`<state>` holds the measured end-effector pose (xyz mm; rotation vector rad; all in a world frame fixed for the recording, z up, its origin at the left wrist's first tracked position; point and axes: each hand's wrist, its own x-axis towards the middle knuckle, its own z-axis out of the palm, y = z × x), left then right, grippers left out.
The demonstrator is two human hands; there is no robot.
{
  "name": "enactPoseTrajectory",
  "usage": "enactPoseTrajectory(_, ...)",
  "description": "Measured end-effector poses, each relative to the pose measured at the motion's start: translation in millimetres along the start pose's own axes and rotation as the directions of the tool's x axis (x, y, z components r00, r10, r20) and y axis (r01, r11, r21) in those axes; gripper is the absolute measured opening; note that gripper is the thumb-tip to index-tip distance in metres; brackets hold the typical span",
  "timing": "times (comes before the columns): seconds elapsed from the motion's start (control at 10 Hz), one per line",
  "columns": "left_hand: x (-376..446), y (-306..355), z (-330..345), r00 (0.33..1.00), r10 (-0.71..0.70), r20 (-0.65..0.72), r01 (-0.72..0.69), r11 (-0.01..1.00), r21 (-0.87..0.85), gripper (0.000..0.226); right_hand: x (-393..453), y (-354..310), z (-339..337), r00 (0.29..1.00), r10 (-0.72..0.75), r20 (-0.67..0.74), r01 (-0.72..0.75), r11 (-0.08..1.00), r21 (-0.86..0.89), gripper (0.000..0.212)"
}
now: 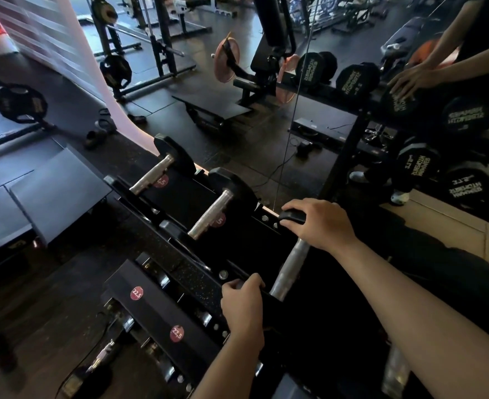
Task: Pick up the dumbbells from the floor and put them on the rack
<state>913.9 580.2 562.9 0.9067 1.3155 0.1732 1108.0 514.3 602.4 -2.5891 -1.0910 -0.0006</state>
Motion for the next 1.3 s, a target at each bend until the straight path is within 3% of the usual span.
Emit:
enactPoseTrajectory(0.1,-2,4,0,1.000,0.029,-0.001,-0.029,0.999,0.031,0.045,0,2,0,1.000,0.015,0.000,-0.015,1.000,0.008,0.038)
enactPoseTrajectory(0.6,13,12,-10,0.995,-0.016,0.096,0.012,0.999,0.040,0.039,1,-1,3,0.998,0.043,0.045,-0.042,0.998,-0.037,0.037)
enactPoseTrajectory(0.8,17,9,-9,0.998,-0.001,0.061,-0.002,0.999,0.051,0.038,0,-4,-2,0.996,0.015,0.086,-0.012,0.999,-0.030,0.041)
enactPoseTrajectory(1.1,14,13,-12,0.985,0.171,-0.005,-0.170,0.983,0.069,0.039,-16,-11,-24,0.997,-0.013,0.074,0.015,0.999,-0.036,0.046)
enactPoseTrajectory(1.3,-26,36,-16,0.939,0.344,-0.005,-0.340,0.930,0.138,0.051,-47,-13,-57,0.998,-0.011,-0.055,0.013,0.999,0.030,0.047)
